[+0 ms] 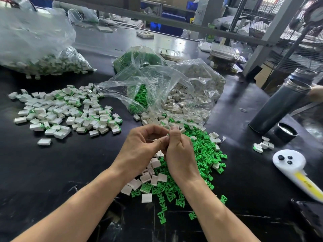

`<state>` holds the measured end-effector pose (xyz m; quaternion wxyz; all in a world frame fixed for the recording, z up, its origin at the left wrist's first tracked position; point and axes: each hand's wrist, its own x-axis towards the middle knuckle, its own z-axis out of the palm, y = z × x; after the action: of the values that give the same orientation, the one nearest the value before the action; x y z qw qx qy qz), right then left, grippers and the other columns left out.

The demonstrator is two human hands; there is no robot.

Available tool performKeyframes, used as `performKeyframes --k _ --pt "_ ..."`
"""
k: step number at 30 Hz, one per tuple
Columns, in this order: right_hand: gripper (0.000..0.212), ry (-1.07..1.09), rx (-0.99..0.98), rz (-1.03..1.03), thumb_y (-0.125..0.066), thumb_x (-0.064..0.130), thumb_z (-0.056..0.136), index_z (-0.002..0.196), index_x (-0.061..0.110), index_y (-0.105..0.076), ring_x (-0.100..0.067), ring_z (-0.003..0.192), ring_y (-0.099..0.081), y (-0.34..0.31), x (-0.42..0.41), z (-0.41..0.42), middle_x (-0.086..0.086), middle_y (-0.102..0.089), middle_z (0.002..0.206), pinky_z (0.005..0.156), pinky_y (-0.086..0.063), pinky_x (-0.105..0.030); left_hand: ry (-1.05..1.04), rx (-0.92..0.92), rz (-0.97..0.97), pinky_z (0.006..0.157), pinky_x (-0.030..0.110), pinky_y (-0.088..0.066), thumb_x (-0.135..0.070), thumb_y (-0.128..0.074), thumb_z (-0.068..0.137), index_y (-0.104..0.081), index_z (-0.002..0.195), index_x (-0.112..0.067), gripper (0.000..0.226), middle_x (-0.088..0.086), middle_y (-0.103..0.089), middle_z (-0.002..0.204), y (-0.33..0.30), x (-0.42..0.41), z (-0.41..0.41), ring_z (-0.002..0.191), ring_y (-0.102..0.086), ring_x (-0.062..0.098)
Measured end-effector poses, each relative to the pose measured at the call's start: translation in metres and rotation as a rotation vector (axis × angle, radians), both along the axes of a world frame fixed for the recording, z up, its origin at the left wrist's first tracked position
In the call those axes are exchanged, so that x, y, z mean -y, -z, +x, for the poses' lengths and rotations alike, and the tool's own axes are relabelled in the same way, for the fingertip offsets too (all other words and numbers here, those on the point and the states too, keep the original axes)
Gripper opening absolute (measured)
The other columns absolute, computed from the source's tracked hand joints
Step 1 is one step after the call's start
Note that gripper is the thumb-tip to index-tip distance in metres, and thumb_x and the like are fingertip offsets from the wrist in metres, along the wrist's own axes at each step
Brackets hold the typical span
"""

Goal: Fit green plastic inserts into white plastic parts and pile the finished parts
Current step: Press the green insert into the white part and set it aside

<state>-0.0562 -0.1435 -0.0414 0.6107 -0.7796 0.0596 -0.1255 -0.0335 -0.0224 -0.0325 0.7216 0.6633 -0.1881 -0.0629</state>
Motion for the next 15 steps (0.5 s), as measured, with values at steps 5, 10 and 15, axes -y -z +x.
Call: performKeyframes --k 5,10,15 --pt "0.058 0.004 0.048 -0.023 -0.025 0.047 0.105 0.086 0.026 -0.076 0.004 0.087 -0.07 -0.0002 0.0 0.0015 0.009 -0.075 0.084 0.069 -0.049 -0.006 -0.013 -0.011 0.038 0.062 0.016 -0.049 -0.015 -0.075 0.091 -0.076 0.098 -0.01 0.009 0.01 -0.077 0.088 0.0014 -0.0015 0.0001 0.074 -0.068 0.01" --pt "0.058 0.038 0.059 -0.054 -0.026 0.045 0.103 0.074 0.023 -0.071 0.0 0.075 -0.068 0.0004 -0.0002 0.0016 0.007 -0.07 0.07 0.06 -0.048 -0.01 -0.018 -0.011 0.054 0.071 0.032 -0.059 -0.026 -0.077 0.088 -0.077 0.097 -0.018 0.012 0.006 -0.079 0.091 0.0048 -0.0025 0.001 0.085 -0.074 0.024" --pt "0.055 0.021 0.072 -0.063 -0.026 0.039 0.105 0.074 0.031 -0.07 0.014 0.081 -0.065 0.0003 -0.0001 0.0022 0.025 -0.07 0.072 0.066 -0.044 -0.001 -0.014 -0.006 0.051 0.08 0.036 -0.06 -0.034 -0.076 0.085 -0.077 0.095 -0.022 0.015 0.004 -0.079 0.092 0.0061 -0.0033 0.0015 0.091 -0.075 0.027"
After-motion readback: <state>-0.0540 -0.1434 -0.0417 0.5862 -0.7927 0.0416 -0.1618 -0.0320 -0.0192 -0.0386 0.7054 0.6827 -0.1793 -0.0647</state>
